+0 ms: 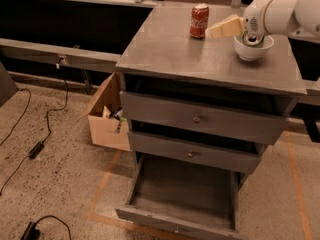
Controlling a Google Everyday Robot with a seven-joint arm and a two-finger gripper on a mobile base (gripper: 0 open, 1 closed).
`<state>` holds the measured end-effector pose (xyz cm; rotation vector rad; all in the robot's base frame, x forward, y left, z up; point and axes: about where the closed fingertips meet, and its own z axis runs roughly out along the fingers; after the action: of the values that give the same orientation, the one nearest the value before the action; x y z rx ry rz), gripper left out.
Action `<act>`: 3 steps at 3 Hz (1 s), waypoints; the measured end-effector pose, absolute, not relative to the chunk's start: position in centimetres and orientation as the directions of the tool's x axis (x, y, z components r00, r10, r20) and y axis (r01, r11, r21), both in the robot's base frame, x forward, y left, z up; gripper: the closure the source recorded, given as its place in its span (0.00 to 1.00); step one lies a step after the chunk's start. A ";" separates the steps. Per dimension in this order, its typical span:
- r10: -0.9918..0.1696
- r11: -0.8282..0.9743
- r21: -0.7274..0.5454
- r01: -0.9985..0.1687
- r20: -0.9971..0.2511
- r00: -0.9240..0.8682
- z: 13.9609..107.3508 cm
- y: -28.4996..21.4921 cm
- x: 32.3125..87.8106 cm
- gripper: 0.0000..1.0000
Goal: Place coke can into bottom drawer
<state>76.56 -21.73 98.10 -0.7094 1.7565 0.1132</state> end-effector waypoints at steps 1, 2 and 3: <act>-0.353 0.812 -0.252 -0.527 -0.930 -0.101 96.6 -19.0 80.8 0.00; -0.321 0.825 -0.218 -0.522 -0.940 -0.114 93.5 -17.7 85.7 0.00; -0.290 0.847 -0.189 -0.497 -0.948 -0.134 91.8 -17.9 88.8 0.00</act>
Offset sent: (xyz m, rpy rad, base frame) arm 0.1306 0.0402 -0.0701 0.1027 -0.0061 -0.0014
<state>88.79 -17.90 91.85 -0.6088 1.7315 0.1988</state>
